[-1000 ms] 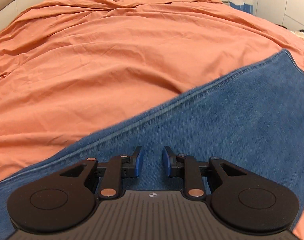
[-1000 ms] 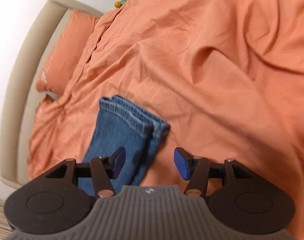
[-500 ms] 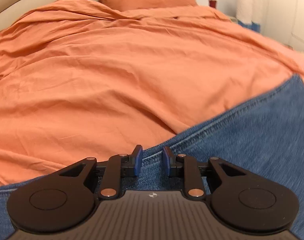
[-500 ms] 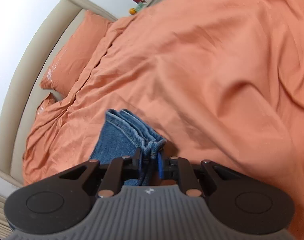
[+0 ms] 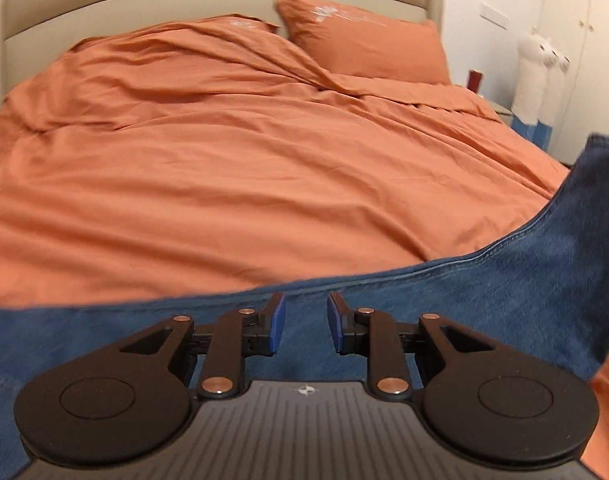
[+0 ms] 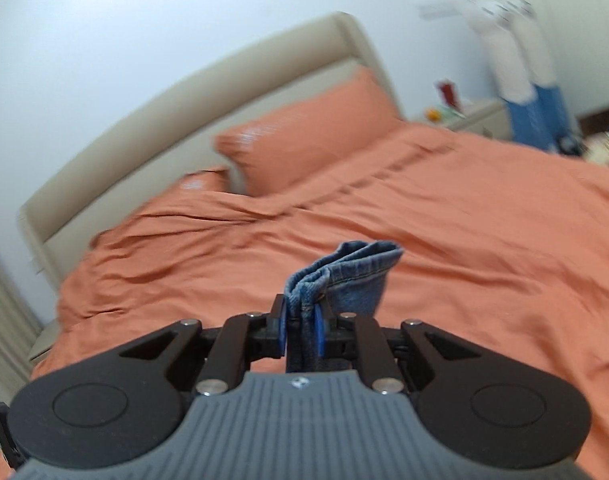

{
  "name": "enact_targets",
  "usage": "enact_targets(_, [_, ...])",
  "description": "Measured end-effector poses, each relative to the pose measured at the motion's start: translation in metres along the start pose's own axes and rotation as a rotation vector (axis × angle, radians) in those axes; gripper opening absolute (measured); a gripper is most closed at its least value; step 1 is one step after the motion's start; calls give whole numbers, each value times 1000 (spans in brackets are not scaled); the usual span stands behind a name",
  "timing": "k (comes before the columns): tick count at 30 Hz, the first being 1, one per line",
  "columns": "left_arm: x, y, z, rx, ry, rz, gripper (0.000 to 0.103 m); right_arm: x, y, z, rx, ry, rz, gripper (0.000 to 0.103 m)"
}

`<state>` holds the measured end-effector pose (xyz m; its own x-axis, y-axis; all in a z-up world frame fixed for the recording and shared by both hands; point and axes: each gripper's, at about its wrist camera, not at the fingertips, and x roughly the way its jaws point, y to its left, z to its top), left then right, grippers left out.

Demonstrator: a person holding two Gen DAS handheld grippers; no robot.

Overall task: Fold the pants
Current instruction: 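Carry the hems over toward the waistband and open the right gripper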

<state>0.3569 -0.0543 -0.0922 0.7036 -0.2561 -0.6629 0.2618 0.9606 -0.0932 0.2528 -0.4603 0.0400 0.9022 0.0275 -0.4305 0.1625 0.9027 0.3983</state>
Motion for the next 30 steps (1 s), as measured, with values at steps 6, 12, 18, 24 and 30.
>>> enact_targets(6, [-44,50,-30,-190,-7,-18,30,12,100,-19,-73,0,144,9])
enact_targets(12, [-65,83,-49,-301,4,-43,30,47,167,-95,-45,107,265,9])
enact_targets(18, [-65,97,-64,-351,29,-82,30,90,207,-229,-135,375,268,9])
enact_targets(24, [-42,104,-74,-412,85,-187,41,98,203,-278,-202,506,240,28])
enact_targets(30, [-9,98,-75,-410,120,-276,50,80,202,-250,-221,528,267,34])
